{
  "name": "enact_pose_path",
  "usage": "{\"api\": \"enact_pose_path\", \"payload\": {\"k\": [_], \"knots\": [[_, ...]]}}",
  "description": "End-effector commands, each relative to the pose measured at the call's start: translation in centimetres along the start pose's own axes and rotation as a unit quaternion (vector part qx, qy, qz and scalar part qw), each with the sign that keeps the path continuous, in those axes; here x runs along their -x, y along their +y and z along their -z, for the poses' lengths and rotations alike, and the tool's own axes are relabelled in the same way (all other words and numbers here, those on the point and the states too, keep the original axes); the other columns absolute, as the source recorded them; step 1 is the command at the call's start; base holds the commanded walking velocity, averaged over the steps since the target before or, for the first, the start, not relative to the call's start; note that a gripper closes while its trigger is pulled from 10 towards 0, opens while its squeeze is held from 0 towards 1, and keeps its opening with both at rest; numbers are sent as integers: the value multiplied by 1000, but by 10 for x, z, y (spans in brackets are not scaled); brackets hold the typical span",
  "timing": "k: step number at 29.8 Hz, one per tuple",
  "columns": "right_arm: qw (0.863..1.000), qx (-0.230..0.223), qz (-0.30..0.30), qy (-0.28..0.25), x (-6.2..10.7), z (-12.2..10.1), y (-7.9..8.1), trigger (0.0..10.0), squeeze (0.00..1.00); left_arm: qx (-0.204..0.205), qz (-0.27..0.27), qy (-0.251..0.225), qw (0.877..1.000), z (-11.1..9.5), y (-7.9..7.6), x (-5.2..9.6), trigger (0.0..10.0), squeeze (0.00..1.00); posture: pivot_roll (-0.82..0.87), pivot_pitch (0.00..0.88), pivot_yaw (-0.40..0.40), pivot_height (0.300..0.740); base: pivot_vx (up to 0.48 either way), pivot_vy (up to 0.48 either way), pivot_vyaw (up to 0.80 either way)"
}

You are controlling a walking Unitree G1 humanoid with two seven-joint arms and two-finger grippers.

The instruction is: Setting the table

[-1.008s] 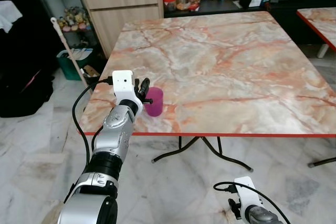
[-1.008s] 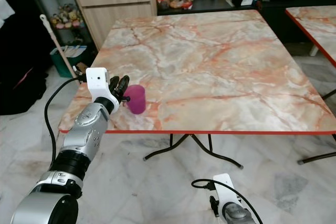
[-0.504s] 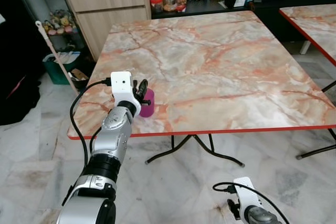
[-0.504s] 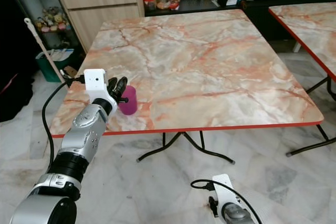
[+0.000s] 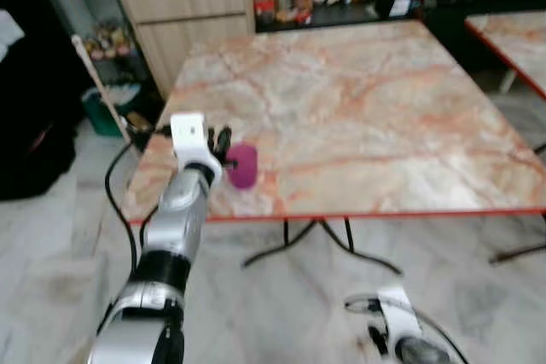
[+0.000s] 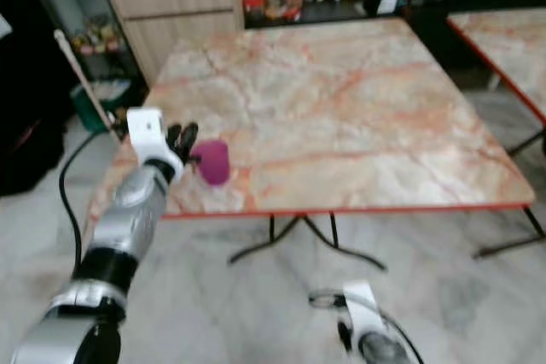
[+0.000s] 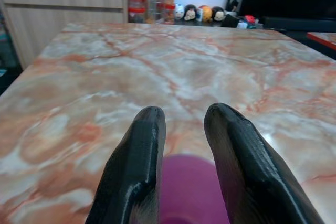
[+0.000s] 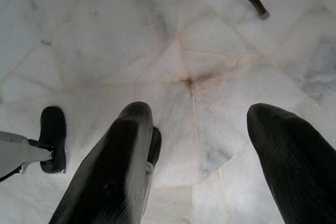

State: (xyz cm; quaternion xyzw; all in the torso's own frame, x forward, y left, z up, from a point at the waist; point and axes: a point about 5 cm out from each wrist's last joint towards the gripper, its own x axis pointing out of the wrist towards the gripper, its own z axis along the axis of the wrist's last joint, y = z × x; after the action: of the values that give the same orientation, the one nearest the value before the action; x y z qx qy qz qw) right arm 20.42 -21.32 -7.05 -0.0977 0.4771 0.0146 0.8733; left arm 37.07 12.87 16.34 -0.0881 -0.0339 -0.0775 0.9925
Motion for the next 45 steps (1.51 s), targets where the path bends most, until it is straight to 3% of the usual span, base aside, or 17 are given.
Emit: {"api": "enact_pose_path", "payload": {"k": [1, 28, 33, 35, 37, 43, 44, 45], "knots": [[1000, -3, -3, -3, 0, -2, 2, 10000, 0, -4, -6, -9, 1000, -7, 3, -1, 10000, 0, -72, 0, 100, 740, 247, 0, 0], [1000, 0, -5, -2, 0, -3, 2, 10000, 0, 5, -3, -26, 1000, -17, 5, -1, 10000, 0, -69, 0, 100, 740, 242, 0, 0], [1000, 1, -5, -1, 0, -2, 2, 10000, 0, 4, 1, -15, 1000, -18, 9, 2, 10000, 0, -67, 0, 101, 740, 0, 0, 0], [1000, 2, -6, 0, 0, -2, 2, 10000, 0, 12, 23, 14, 1000, -18, 11, 7, 10000, 0, -63, 0, 103, 740, 0, 0, 0], [1000, 3, -6, 0, 0, -2, 3, 10000, 0, -6, 48, 41, 998, -20, 12, 12, 10000, 0, -63, 0, 103, 740, 0, 0, 0], [1000, 6, -7, 2, 0, -2, 2, 10000, 0, -36, 57, 66, 996, -29, 13, 15, 10000, 0, -63, 0, 103, 740, 0, 0, 0], [1000, 6, -7, 2, 0, -2, 2, 10000, 0, -38, 62, 72, 995, -29, 12, 15, 10000, 1000, -53, 0, 105, 740, 0, 0, 0], [1000, 6, -7, 2, 0, -2, 3, 10000, 0, -40, 71, 80, 993, -29, 10, 16, 10000, 1000, -53, 0, 105, 740, 0, 0, 0]]}}
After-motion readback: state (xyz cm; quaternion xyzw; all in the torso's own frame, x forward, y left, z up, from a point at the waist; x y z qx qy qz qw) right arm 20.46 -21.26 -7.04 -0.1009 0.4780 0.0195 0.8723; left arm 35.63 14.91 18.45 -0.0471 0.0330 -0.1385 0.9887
